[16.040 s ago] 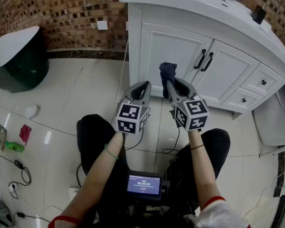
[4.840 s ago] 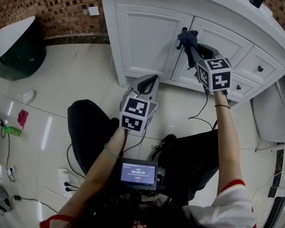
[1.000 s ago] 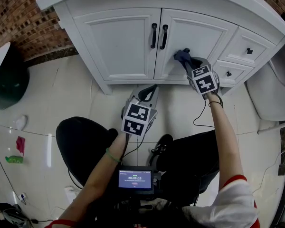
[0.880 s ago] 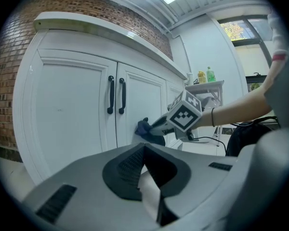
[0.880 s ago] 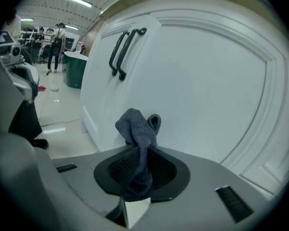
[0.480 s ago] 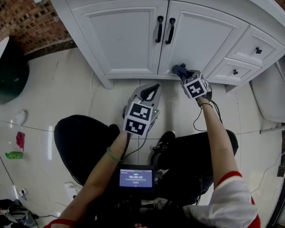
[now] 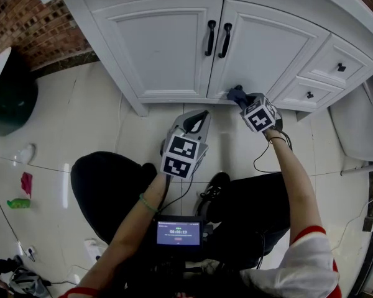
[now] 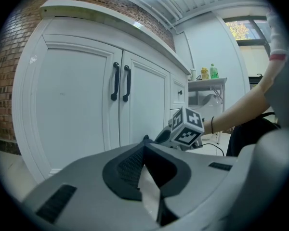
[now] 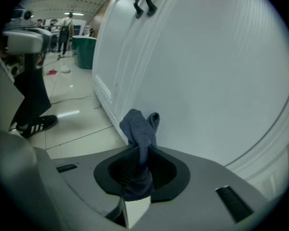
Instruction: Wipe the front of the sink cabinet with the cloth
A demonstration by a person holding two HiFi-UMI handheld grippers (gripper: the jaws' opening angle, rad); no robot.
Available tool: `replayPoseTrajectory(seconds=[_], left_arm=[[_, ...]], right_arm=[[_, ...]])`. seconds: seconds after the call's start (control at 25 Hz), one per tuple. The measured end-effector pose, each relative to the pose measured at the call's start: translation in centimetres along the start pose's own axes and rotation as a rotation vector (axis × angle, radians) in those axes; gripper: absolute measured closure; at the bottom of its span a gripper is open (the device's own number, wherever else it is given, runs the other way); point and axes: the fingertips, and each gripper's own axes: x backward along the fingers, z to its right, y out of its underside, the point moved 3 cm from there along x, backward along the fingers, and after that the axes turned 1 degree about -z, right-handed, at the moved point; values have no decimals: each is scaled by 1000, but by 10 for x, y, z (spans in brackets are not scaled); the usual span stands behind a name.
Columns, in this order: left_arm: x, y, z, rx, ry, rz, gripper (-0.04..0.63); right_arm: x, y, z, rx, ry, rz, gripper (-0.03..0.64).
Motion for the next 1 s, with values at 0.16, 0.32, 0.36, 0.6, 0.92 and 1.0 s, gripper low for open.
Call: replayPoseTrajectory(seconds=[0.16,0.32,0.36,0.6,0.92,1.0], left_arm=[[0,-4,0,4,-4,10,575],[2,-13,12,-7,9,24,575],[2,-17,15,-13,12,30,575],[11,-37,31,-52,25,58,575],[22,-46,37,-68,15,71,575],[23,-46,37,-66,14,71,575]], right_arm=[[61,-31,30,61,55,122,552],[132,-62,71,10,144,255,552],[149,-70,81,4,170,286,552],[241,-105,142,-23,332,450,552],[305,-132,183,-37,470,545,552],[300,-129,182,-39,471,536,552]])
